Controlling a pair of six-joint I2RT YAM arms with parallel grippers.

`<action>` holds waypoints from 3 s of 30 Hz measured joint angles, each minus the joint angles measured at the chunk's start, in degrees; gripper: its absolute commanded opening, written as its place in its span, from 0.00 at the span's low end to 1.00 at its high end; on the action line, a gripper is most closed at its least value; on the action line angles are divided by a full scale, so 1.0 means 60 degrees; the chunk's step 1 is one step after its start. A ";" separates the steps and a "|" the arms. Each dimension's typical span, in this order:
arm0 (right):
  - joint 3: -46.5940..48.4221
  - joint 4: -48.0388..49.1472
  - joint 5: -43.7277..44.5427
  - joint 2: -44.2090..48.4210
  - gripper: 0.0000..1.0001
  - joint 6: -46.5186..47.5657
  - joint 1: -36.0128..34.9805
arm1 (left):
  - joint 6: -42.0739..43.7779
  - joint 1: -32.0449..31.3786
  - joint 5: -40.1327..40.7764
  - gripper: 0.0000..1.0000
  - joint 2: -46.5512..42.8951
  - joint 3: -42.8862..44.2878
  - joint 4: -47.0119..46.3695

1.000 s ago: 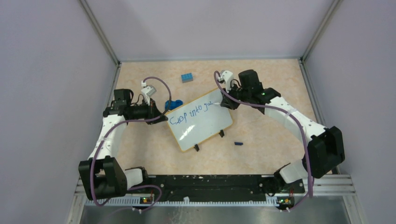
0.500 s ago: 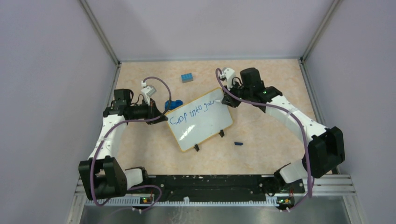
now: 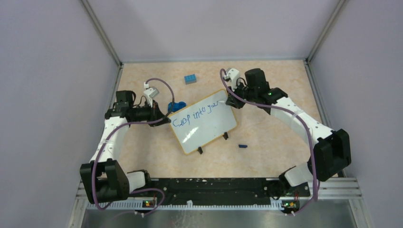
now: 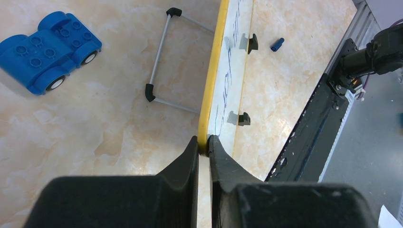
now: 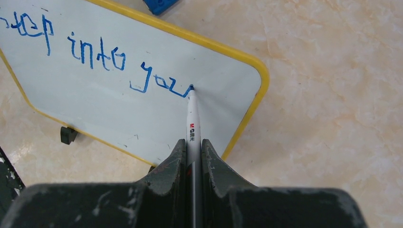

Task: Write a sentence on the whiteboard

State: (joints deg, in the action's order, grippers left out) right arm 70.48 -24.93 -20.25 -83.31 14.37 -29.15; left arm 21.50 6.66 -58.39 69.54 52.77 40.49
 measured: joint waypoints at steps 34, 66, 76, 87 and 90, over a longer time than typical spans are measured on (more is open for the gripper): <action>0.0204 -0.0415 -0.0313 0.0149 0.00 0.0171 0.0204 | 0.0004 0.0000 -0.0004 0.00 -0.0004 0.0000 0.0007; -0.0382 -0.0222 0.0076 0.0219 0.00 0.0353 0.0222 | 0.0000 0.0000 -0.0004 0.00 -0.0004 0.0000 0.0004; -0.0739 -0.0302 -0.0113 0.0306 0.00 0.0342 0.0222 | 0.0000 0.0000 -0.0004 0.00 -0.0004 0.0000 0.0004; -0.0219 -0.0186 0.0015 0.0186 0.00 0.0317 0.0280 | 0.0000 0.0000 0.0000 0.00 -0.0004 0.0000 0.0004; -0.0076 -0.0124 0.0051 0.0131 0.00 0.0313 0.0357 | 0.0000 0.0000 0.0000 0.00 -0.0004 0.0000 0.0004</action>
State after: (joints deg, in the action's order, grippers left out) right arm 70.02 -25.67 -19.94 -82.52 16.25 -27.00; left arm 21.50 6.66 -58.39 69.52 52.77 40.51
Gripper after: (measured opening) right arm 0.095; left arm 0.128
